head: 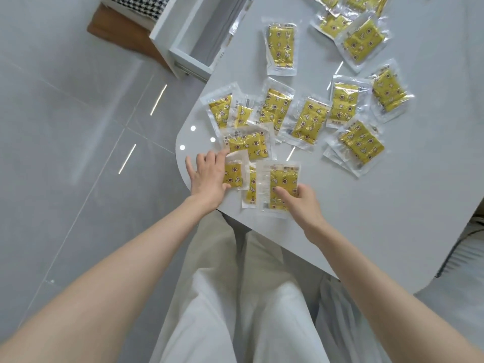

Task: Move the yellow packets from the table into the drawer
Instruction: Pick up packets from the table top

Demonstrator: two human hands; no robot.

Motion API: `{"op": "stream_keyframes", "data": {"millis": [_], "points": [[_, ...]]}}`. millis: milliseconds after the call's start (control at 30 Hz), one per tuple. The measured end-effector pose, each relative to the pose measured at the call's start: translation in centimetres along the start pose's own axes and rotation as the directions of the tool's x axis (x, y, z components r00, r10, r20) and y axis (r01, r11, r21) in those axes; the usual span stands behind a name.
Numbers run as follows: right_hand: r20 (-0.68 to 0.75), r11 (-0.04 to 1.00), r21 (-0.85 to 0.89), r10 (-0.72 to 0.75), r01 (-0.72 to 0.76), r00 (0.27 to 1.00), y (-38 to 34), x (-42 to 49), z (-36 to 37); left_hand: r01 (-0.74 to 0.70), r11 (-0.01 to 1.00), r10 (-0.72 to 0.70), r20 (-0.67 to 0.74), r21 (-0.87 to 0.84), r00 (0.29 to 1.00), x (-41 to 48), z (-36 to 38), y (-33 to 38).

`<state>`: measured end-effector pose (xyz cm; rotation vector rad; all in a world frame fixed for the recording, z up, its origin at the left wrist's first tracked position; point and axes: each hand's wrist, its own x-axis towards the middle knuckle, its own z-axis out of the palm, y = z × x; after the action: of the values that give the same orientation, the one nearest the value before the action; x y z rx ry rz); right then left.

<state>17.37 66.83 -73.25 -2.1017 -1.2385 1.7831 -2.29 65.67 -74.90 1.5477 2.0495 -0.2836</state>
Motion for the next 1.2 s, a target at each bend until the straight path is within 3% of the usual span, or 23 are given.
{"op": "stream_keyframes", "data": {"millis": [100,233,333,467,667,767,933,1033,1200], "points": [[-0.069,0.995,-0.091,0.030,-0.036,0.997,-0.6,1.1,2.9,0.055,0.998,-0.055,0.006,-0.043,0.998,-0.1,0.1,-1.4],[-0.236,0.960,-0.266,0.028,-0.092,0.971,-1.6,1.0,5.6,0.155,0.963,-0.150,0.038,-0.222,0.988,-1.0,-0.2,-3.5],[-0.276,0.943,-0.318,0.012,-0.104,0.961,-1.5,0.9,6.3,0.190,0.928,-0.186,0.042,-0.321,0.982,-1.2,-1.2,-4.5],[-0.291,0.939,-0.339,-0.053,-0.051,0.955,-1.5,0.8,6.1,0.149,0.856,-0.177,-0.011,-0.495,0.984,0.4,-3.8,-4.0],[-0.307,0.942,-0.314,0.020,-0.121,0.952,-0.7,1.0,5.3,0.030,0.810,-0.030,0.010,-0.586,0.999,4.1,-6.6,-0.1],[-0.363,0.963,-0.175,0.132,-0.207,0.922,0.8,1.0,3.2,-0.023,0.856,0.064,0.061,-0.516,0.996,5.7,-6.2,1.5],[-0.400,0.975,0.086,0.223,-0.206,0.889,2.7,-0.2,-1.3,-0.218,0.971,0.226,0.083,-0.099,0.971,6.6,-4.9,3.5],[-0.395,0.956,0.200,0.278,-0.214,0.876,3.3,-0.5,-2.9,-0.248,0.966,0.241,0.097,0.072,0.966,6.1,-4.1,4.2],[-0.272,0.912,0.333,0.335,-0.239,0.902,3.8,-0.4,-3.0,-0.231,0.959,0.219,0.092,0.165,0.971,5.8,-3.8,4.6]]}}
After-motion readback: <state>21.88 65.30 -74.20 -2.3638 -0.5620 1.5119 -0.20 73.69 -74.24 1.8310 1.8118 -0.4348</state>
